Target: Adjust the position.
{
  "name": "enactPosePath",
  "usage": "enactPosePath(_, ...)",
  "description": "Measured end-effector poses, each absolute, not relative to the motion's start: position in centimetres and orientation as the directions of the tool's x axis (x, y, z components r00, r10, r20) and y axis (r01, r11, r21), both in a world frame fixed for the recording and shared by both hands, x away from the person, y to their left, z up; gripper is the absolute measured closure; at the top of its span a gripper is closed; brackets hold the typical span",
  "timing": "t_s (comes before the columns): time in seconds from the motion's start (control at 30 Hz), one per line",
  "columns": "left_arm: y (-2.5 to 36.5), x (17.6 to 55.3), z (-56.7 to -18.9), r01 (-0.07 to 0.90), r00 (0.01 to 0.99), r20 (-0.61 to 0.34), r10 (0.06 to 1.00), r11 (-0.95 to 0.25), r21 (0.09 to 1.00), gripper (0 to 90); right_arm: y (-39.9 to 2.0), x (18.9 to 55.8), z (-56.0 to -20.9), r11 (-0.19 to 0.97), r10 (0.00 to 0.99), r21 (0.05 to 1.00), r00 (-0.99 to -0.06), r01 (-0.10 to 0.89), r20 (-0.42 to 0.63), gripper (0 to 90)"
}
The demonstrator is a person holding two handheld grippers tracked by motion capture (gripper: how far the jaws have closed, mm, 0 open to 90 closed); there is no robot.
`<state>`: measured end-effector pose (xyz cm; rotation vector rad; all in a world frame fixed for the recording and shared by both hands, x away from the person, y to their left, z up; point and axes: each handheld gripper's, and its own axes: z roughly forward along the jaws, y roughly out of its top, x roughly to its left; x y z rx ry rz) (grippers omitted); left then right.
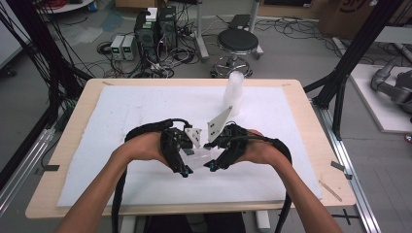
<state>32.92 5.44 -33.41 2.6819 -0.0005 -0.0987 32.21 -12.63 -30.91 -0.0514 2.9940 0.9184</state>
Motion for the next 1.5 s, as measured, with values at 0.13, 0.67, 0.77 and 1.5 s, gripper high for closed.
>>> enactPosePath(0.13,5.4,32.9,-33.5,0.017,0.997,-0.069,-0.015,-0.898,0.439,33.9,-12.6,32.2,-30.9,0.831,-0.028,0.555,-0.999,-0.036,-0.021,42.2)
enactPosePath(0.67,6.1,33.2,-33.9,0.025,0.997,-0.072,-0.016,-0.841,0.54,2.1,-12.7,32.2,-30.9,0.83,-0.019,0.558,-1.0,-0.027,-0.02,42.9)
enactPosePath(0.77,6.5,33.1,-33.9,0.029,0.998,-0.065,-0.01,-0.818,0.574,2.1,-12.8,32.3,-31.0,0.825,-0.015,0.564,-1.0,-0.024,-0.022,42.9)
enactPosePath(1.5,12.5,31.3,-35.8,0.116,0.988,-0.073,0.14,-0.335,0.935,2.2,-17.7,32.3,-34.1,0.55,0.025,0.835,-1.0,0.018,0.005,42.8)
